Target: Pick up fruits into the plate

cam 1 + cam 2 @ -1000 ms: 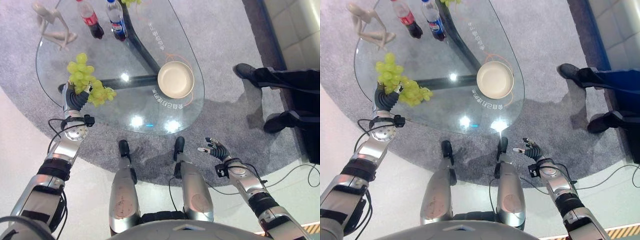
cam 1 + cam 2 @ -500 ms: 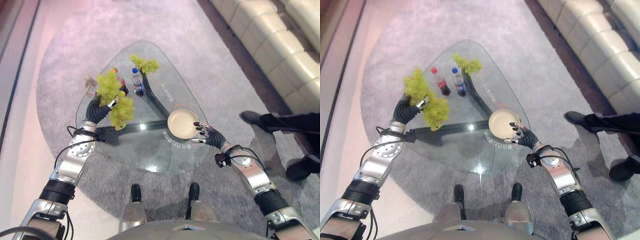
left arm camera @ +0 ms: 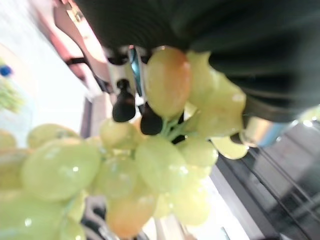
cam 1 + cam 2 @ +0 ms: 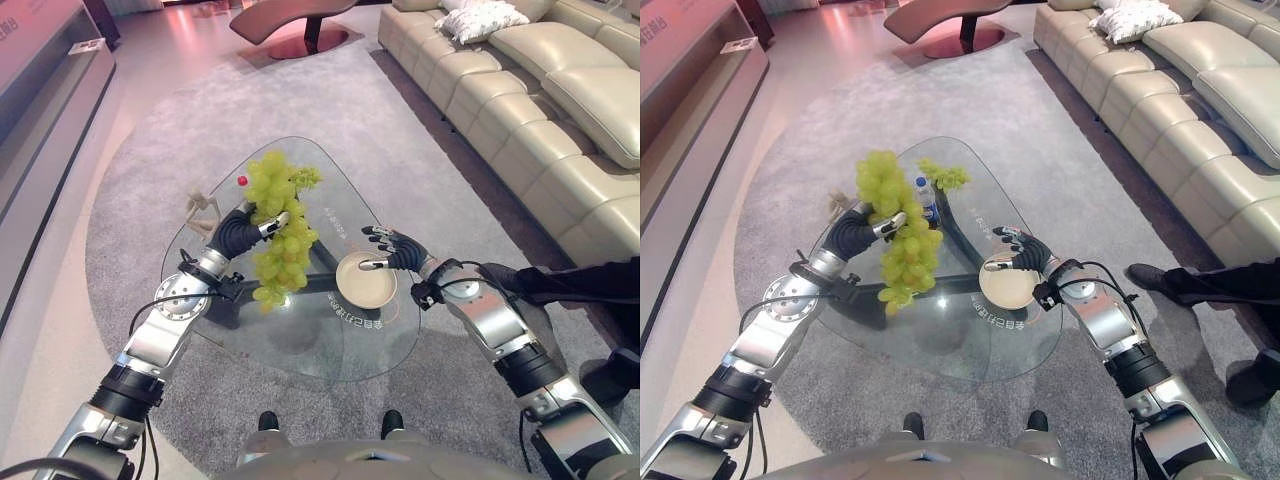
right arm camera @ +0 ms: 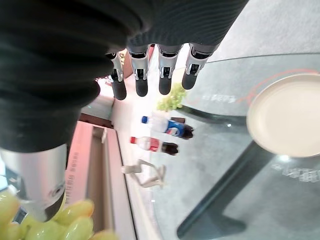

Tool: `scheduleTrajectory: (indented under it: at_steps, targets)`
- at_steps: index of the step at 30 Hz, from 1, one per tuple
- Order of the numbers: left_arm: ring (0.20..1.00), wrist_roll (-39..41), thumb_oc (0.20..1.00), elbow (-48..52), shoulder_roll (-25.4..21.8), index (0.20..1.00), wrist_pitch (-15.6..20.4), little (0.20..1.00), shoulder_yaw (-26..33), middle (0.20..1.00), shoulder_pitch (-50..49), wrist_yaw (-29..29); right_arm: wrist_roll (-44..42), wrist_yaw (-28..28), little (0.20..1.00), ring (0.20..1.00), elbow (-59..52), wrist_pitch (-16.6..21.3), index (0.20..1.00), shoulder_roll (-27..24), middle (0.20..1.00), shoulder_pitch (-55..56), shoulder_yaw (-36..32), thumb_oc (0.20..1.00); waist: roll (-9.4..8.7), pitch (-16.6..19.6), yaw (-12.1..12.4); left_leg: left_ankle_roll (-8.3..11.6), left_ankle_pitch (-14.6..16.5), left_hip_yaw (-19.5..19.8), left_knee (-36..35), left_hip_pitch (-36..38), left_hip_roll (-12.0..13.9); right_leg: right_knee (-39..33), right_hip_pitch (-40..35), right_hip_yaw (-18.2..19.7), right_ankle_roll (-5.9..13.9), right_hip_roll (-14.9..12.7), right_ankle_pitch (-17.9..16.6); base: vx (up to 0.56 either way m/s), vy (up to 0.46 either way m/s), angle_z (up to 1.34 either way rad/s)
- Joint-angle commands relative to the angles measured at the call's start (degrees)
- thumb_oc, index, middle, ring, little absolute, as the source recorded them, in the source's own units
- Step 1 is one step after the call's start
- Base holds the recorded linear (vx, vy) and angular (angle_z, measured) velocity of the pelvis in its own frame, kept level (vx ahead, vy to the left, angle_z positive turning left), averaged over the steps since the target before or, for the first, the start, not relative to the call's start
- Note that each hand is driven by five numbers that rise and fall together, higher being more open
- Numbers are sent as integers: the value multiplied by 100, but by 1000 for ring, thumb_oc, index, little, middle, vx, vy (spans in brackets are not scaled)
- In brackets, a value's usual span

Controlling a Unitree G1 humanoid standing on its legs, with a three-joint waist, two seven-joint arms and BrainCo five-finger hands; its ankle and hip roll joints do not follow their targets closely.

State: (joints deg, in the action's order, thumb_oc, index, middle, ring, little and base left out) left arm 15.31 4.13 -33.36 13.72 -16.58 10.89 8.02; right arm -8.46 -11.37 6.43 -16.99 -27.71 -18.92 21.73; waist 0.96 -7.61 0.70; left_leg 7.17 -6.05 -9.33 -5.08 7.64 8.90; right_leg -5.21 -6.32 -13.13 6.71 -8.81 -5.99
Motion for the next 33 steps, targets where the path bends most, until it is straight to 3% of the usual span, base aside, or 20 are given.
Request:
scheduleTrajectory:
  at_steps: [1,7,14,20,33]
  targets:
    - [200,608,200,263,32,200,202,200,-133,200,740,129,-338,299,1000,1000,-226,-17,1000,188,1000,-653,271,1000,-154,268,82,-114,745,-137,457,-86,-42,521,-180,-342,129,-299,666,0,0,0]
    - [200,802,200,482,138,200,211,200,-372,200,933,330,-819,403,1000,1000,-248,-439,1000,425,1000,-948,498,1000,-134,319,72,-101,726,-217,436,-45,-3,476,-180,-352,153,-338,591,-19,-3,-2]
    - [200,393,200,527,273,200,532,200,-680,200,1435,-108,-1606,616,1000,1000,-14,-926,1000,813,1000,-1196,788,1000,-163,400,45,-83,706,-292,373,13,34,457,-196,-375,160,-333,578,0,0,0]
    - [200,487,200,594,461,200,491,200,-892,200,1749,-180,-2418,792,1000,1000,375,-1289,1000,1240,1000,-1331,1028,1000,-179,449,60,-63,684,-312,339,51,72,459,-229,-425,137,-306,599,0,0,0]
    - [200,989,200,526,828,200,425,200,-1252,200,2210,-190,-2977,882,1000,1000,830,-1367,1000,1791,1000,-1684,1430,1000,-202,510,55,-51,645,-343,298,88,116,445,-266,-421,92,-264,619,4,-4,-2]
